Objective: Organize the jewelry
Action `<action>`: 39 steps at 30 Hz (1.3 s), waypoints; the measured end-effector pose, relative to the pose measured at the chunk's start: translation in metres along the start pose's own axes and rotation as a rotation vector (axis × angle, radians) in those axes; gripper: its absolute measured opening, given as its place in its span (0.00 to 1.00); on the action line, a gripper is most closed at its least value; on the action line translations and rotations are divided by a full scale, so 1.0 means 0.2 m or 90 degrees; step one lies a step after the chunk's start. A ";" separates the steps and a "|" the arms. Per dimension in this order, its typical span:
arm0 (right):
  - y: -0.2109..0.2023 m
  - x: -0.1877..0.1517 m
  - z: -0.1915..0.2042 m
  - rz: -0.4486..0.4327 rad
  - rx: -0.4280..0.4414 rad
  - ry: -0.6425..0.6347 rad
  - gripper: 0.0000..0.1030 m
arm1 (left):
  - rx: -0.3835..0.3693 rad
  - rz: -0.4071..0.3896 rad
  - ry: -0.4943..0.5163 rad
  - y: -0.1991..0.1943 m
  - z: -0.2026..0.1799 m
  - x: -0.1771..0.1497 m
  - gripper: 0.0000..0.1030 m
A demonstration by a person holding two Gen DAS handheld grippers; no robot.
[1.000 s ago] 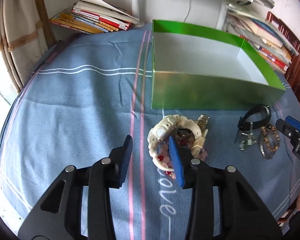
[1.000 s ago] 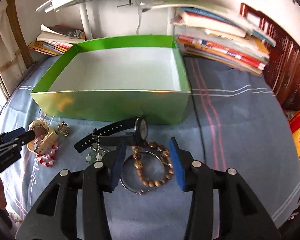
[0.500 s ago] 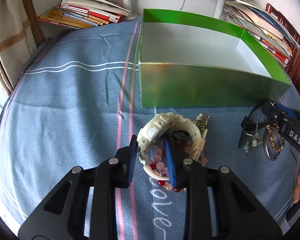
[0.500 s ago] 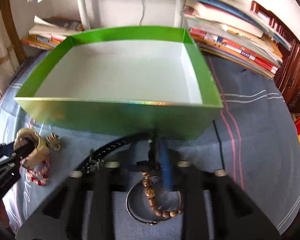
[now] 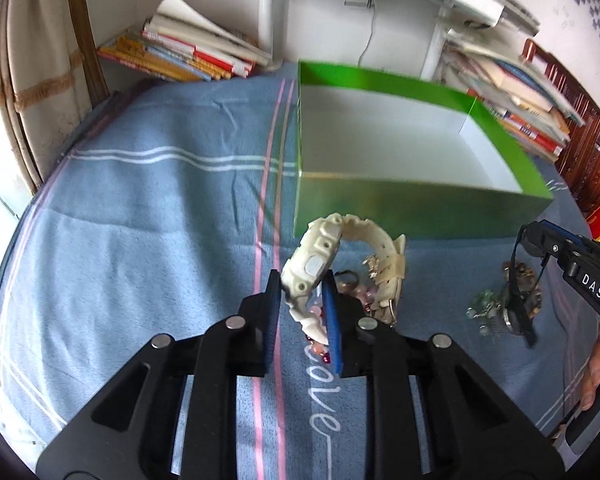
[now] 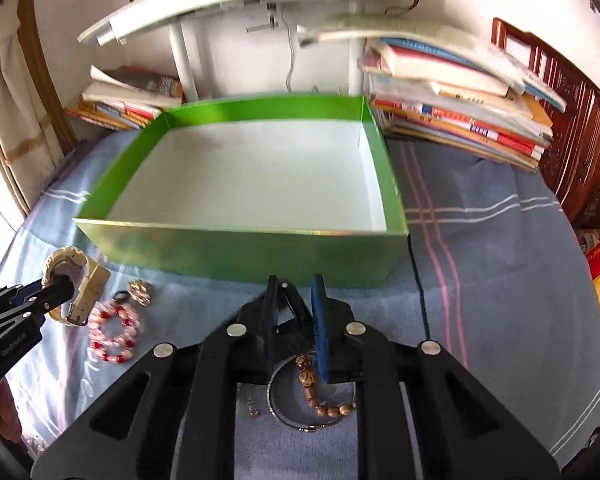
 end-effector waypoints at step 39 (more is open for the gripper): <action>0.15 -0.07 0.19 0.063 0.055 -0.049 0.42 | 0.008 0.048 0.024 0.10 -0.02 -0.05 0.20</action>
Point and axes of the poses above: each gripper's, at about its wrist camera, not at the fingertips, and y roughly the way its jaws point, z to its left, x to its top, the point moved 6 cm from there along y, roughly the way its jaws point, and after that the axes turned 13 degrees about -y, right-handed, at the moved point
